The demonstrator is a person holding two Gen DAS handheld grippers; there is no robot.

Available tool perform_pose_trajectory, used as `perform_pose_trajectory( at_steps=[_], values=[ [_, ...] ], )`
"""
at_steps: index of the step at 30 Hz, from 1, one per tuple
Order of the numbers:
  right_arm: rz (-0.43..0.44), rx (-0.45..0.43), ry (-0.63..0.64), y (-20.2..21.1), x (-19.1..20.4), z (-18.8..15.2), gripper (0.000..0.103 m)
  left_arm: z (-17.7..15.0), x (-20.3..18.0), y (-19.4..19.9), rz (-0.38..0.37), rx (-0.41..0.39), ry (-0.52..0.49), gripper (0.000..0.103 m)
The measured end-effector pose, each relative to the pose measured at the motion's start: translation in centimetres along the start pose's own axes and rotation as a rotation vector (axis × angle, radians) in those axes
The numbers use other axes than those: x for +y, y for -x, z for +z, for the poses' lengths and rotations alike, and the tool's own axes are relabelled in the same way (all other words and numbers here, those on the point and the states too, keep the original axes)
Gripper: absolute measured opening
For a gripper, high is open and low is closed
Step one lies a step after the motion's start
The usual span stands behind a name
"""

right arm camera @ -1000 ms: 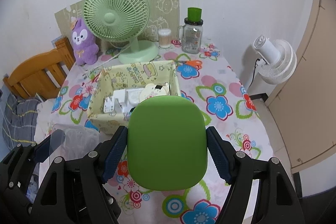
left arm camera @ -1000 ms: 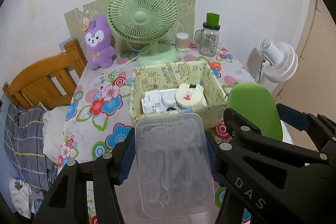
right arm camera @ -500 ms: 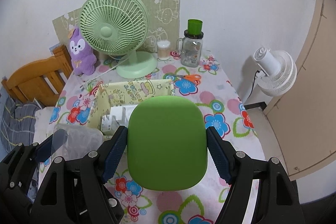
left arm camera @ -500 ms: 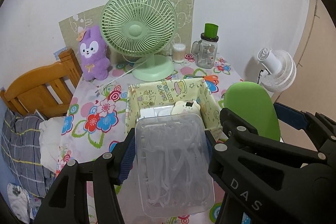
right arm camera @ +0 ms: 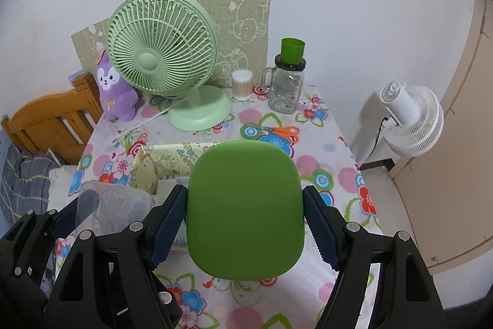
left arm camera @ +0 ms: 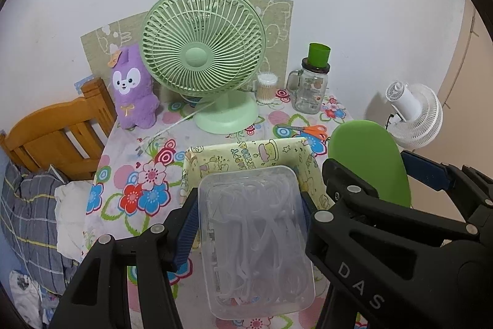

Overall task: Organize rigid objects
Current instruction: 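Lift the floss-pick box and green case with both tools toward the fabric box, then lower the floss-pick box into the box with the left tool while the right tool lowers the green case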

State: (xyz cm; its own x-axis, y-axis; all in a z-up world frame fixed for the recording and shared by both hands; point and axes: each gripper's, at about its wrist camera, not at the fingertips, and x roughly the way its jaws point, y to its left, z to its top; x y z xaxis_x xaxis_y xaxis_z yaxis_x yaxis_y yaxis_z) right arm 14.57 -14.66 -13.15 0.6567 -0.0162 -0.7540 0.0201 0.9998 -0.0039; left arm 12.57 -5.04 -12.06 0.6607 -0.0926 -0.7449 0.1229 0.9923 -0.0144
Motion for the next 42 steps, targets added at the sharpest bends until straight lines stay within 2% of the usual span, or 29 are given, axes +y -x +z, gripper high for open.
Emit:
perform_pose_trajectory(
  at_steps=[22,34,42],
  values=[
    [-0.010,0.065,0.034,-6.2,-0.2,2.9,0.077,2.6,0.2,-6.3,0.009,0.054,0.015,0.063],
    [-0.004,0.114,0.039,-9.2,-0.3,2.8,0.077,2.4,1.0,-9.9,0.008,0.110,0.081,0.063],
    [0.008,0.146,0.068,-11.0,0.0,1.7,0.077,1.1,1.2,-11.7,0.013,0.153,0.100,0.063]
  ],
)
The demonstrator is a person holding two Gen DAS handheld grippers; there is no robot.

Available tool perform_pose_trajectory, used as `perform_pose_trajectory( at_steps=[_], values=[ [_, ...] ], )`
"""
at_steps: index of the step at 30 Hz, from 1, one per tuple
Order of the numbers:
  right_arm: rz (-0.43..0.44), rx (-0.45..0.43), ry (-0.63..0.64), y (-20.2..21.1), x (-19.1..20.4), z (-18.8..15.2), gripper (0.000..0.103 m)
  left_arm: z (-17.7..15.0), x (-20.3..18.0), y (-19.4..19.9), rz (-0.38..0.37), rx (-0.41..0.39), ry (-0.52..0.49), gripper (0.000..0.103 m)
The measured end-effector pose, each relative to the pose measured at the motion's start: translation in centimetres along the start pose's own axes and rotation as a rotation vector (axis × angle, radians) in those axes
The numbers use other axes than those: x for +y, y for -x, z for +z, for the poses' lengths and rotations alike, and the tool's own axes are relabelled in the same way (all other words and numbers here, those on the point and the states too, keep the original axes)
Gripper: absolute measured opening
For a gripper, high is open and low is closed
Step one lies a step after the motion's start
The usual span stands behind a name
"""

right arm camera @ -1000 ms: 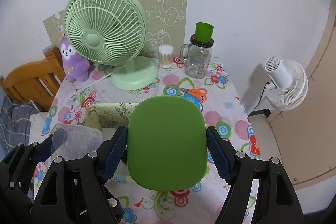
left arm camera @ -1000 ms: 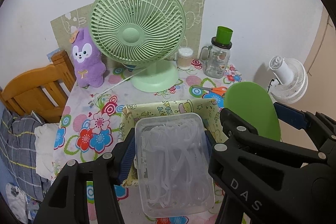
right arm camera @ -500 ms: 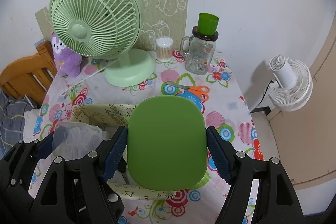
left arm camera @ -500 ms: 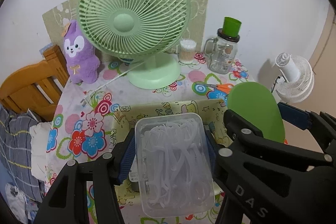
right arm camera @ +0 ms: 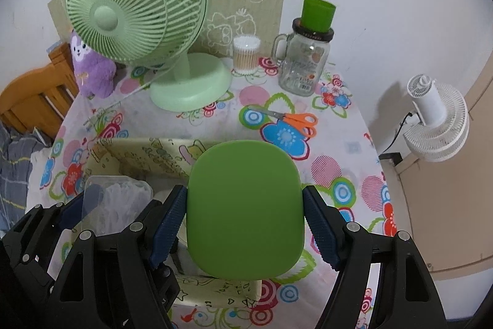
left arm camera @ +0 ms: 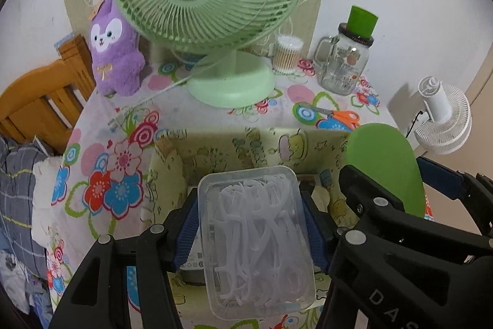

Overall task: Organize rigid objects
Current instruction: 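Lower the floss-pick box into the box with the left tool while the right tool lowers the green case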

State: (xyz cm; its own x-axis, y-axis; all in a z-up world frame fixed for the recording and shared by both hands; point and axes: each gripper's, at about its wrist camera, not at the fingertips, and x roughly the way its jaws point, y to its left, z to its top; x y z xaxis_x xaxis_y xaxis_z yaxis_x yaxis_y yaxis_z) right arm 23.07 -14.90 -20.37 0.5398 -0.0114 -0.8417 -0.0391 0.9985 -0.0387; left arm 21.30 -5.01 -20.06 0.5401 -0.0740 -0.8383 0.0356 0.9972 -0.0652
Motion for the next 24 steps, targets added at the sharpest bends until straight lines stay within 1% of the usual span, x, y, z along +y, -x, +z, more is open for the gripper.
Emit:
perform_pose_trajectory(
  at_steps=[2,5,8,14,15,17,20,24],
  values=[
    [0.003,0.010,0.007,-0.5,0.0,-0.4,0.077,-0.4,0.1,-0.4,0.001,0.013,0.005,0.063],
    [0.015,0.011,0.012,-0.7,0.1,-0.8,0.077,-0.8,-0.2,-0.6,0.007,0.013,-0.012,0.064],
    [0.018,0.014,0.016,-0.9,0.2,-1.1,0.077,-1.0,-0.2,-0.8,-0.018,0.030,-0.002,0.065],
    [0.045,0.002,0.012,-0.8,0.7,-1.0,0.077,-1.0,0.2,-0.2,-0.002,0.020,-0.016,0.075],
    [0.051,-0.002,0.012,-0.7,0.8,-0.9,0.077,-1.0,0.3,0.0,0.005,0.016,-0.018,0.076],
    [0.065,-0.012,0.009,-0.7,1.2,-0.7,0.077,-0.9,0.6,0.6,0.045,-0.002,-0.020,0.076],
    [0.080,-0.021,0.005,-0.7,1.7,-0.5,0.077,-0.8,0.7,1.4,0.076,-0.025,-0.052,0.079],
    [0.110,-0.012,-0.002,-1.3,2.3,-0.6,0.077,-0.8,1.0,1.3,0.094,-0.015,-0.090,0.081]
  ],
)
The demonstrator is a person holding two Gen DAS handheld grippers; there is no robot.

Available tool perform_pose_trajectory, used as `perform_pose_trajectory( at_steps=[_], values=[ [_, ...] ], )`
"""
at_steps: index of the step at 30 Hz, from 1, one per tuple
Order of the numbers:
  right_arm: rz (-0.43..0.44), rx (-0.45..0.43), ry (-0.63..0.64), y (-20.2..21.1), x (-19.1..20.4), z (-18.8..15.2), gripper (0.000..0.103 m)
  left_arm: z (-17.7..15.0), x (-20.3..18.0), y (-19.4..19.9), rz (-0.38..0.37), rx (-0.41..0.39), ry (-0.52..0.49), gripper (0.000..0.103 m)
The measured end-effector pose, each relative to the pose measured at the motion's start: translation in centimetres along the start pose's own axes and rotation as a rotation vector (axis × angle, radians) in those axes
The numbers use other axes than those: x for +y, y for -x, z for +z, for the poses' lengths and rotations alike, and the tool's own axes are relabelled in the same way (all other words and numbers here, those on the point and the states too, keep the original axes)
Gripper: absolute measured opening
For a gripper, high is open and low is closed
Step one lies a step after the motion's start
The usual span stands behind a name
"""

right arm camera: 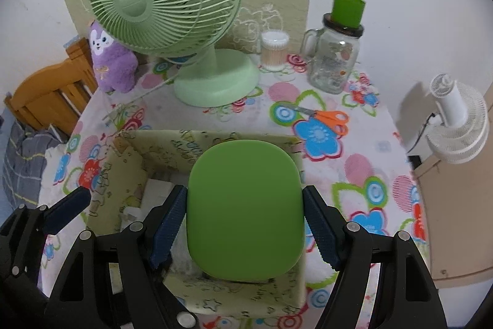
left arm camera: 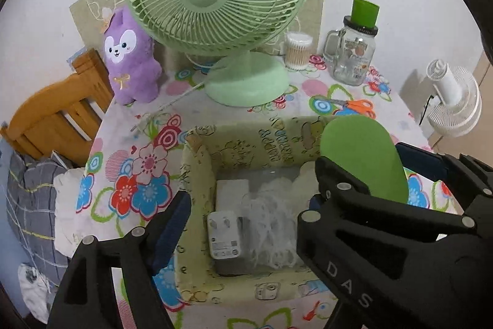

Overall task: Organize rigid objects
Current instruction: 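Lower the floss-pick box into the box with the left tool while the right tool lowers the green case, then open the left tool releasing the floss-pick box while the right tool releases the green case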

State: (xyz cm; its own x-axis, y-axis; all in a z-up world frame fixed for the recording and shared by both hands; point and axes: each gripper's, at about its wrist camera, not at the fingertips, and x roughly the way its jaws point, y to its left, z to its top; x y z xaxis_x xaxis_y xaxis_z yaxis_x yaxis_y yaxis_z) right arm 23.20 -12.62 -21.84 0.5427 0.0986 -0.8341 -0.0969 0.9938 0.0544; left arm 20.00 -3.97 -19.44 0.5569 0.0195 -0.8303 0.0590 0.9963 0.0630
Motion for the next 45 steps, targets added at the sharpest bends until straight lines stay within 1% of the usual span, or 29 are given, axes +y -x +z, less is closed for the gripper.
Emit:
perform_pose_trajectory(
  at_steps=[7,10,11,19,23,31,36,42,45],
  values=[
    [0.034,0.044,-0.028,-1.6,0.2,-0.7,0.077,-0.5,0.2,-1.3,0.008,0.058,-0.046,0.081],
    [0.040,0.063,-0.038,-2.4,0.0,-1.0,0.078,-0.6,-0.1,-1.7,0.033,0.076,-0.068,0.081],
    [0.041,0.055,-0.031,-2.4,0.0,-1.0,0.078,-0.7,-0.1,-1.8,0.033,0.080,-0.069,0.081],
    [0.048,0.052,-0.028,-2.7,0.1,-0.7,0.078,-0.5,0.1,-2.0,0.027,0.076,-0.070,0.081],
    [0.006,0.031,-0.010,-1.9,0.3,-0.8,0.080,-0.5,0.1,-1.8,0.008,0.082,-0.070,0.082],
    [-0.006,0.020,-0.023,0.2,0.2,-1.3,0.091,-0.8,0.0,-0.3,-0.032,0.068,-0.071,0.082],
    [-0.012,0.011,-0.010,1.5,0.3,-2.0,0.098,-1.5,0.0,0.6,-0.042,0.064,-0.073,0.082],
    [-0.015,0.021,-0.035,2.8,0.1,-3.4,0.101,-2.7,0.1,1.9,-0.056,0.059,-0.073,0.089],
    [-0.017,0.023,-0.040,3.5,0.1,-4.3,0.101,-3.4,0.2,2.4,-0.056,0.061,-0.071,0.090]
  ],
)
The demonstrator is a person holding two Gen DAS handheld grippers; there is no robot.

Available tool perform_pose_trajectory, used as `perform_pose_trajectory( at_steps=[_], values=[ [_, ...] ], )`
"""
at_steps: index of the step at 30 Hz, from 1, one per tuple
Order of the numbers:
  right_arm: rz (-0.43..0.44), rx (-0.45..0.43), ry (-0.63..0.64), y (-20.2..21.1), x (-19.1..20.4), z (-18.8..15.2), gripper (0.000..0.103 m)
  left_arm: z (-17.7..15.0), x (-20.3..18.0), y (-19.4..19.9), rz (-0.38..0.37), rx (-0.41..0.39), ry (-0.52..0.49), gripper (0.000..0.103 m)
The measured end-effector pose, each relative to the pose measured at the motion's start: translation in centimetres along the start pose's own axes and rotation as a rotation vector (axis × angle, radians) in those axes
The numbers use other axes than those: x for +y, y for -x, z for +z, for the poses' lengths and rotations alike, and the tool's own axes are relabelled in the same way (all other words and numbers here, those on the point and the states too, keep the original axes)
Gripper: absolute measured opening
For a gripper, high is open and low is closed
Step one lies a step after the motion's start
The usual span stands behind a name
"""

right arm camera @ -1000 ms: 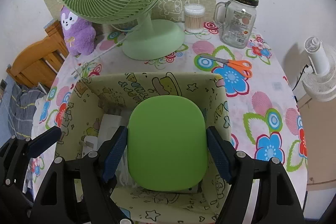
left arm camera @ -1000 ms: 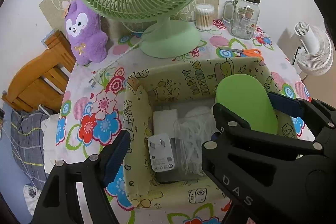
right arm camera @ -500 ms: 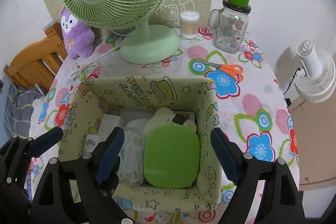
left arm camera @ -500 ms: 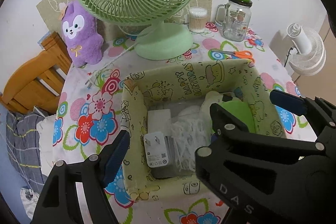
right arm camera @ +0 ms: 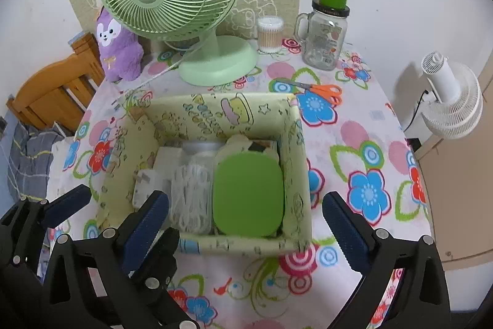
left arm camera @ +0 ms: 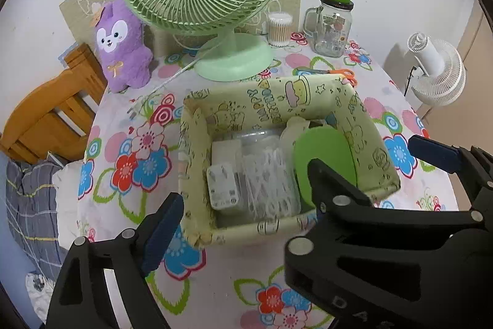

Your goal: Organize rigid objects

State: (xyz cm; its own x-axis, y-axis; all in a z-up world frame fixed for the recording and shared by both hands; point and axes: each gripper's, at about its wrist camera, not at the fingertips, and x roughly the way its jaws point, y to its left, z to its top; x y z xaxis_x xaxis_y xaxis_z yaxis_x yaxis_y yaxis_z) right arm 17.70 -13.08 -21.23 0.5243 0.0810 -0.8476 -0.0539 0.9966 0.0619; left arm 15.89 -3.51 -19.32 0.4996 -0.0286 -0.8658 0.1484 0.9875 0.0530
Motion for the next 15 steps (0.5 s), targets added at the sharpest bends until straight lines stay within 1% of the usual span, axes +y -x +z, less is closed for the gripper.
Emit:
perform_pose_trajectory(
  at_steps=[5,10,15],
  values=[
    [-0.012,0.002,-0.018,1.1,-0.3,-1.0,0.101,-1.1,0.4,1.1,0.006,-0.003,0.016,0.091],
    [-0.048,0.000,-0.033,2.5,-0.7,-2.0,0.101,-2.0,0.7,2.5,0.024,-0.028,0.019,0.095],
    [-0.028,0.003,-0.052,3.7,-1.2,-2.8,0.101,-2.6,1.1,3.7,0.024,-0.040,0.027,0.095]
  ],
)
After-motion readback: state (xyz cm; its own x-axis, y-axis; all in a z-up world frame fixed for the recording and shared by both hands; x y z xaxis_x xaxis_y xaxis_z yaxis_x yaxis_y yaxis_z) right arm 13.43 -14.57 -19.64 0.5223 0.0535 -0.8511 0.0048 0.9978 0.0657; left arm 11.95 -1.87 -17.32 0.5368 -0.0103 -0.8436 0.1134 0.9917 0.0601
